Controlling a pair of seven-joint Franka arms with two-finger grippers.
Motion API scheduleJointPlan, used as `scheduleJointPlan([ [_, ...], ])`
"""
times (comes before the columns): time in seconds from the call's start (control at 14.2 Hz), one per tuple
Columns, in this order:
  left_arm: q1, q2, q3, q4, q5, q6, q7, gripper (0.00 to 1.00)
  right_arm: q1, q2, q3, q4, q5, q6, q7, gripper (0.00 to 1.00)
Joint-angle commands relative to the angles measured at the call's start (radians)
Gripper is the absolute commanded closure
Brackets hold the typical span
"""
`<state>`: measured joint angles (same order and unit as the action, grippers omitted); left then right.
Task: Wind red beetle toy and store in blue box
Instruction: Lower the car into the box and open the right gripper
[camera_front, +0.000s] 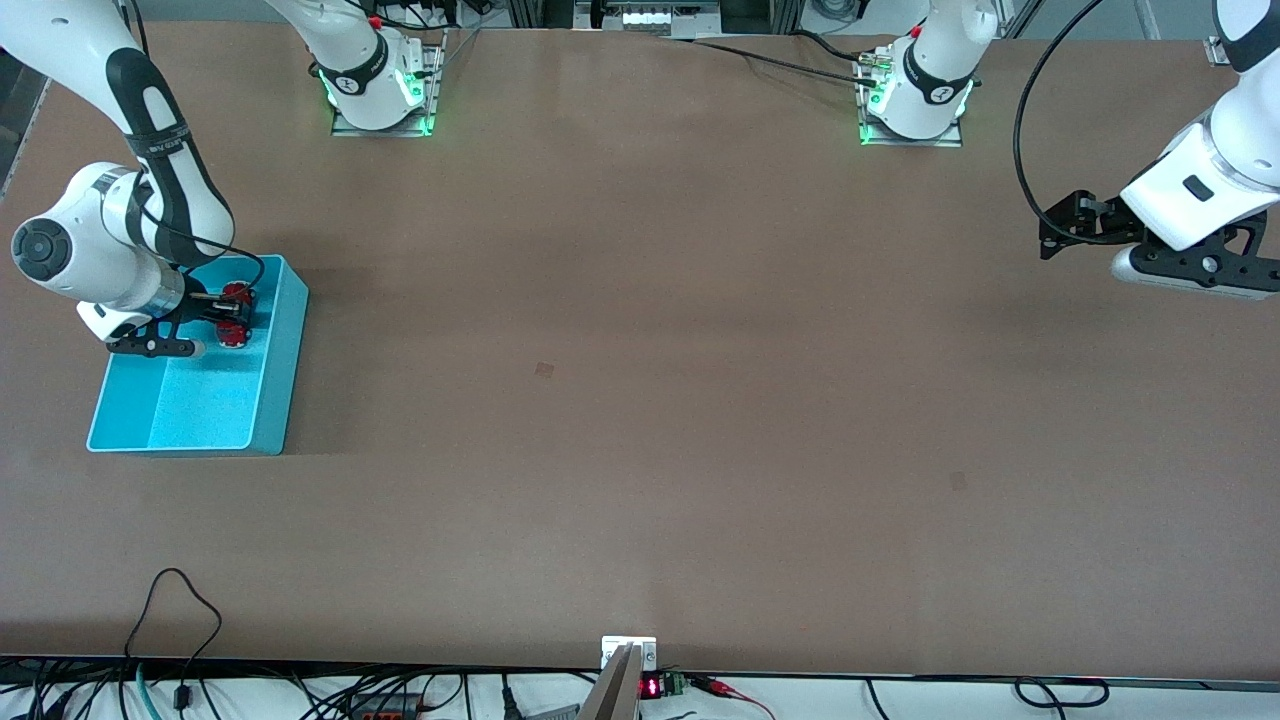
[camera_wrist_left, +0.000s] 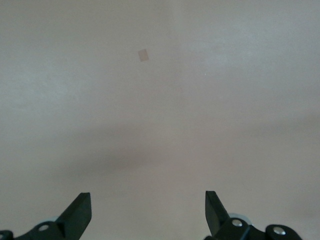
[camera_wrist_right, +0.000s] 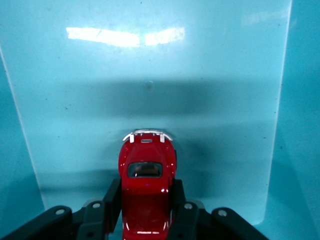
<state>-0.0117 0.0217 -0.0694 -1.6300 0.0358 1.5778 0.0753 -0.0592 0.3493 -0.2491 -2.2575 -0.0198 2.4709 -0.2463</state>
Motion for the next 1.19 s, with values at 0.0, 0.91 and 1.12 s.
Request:
scheduleJointPlan([
  [0.0,-0.001,0.024,0.002,0.041,-0.013,-0.018,0.021,0.0,0.007,-0.006,-0.006,-0.016,0.004,0.011,-0.008,1.0],
  [0.91,-0.001,0.03,0.0,0.042,-0.013,-0.013,0.021,0.0,0.018,-0.085,0.002,0.08,0.001,-0.074,-0.01,0.0],
  [1.12,-0.001,0.032,0.0,0.042,-0.013,-0.013,0.021,0.0,0.022,-0.156,0.011,0.249,-0.003,-0.306,-0.007,0.0],
])
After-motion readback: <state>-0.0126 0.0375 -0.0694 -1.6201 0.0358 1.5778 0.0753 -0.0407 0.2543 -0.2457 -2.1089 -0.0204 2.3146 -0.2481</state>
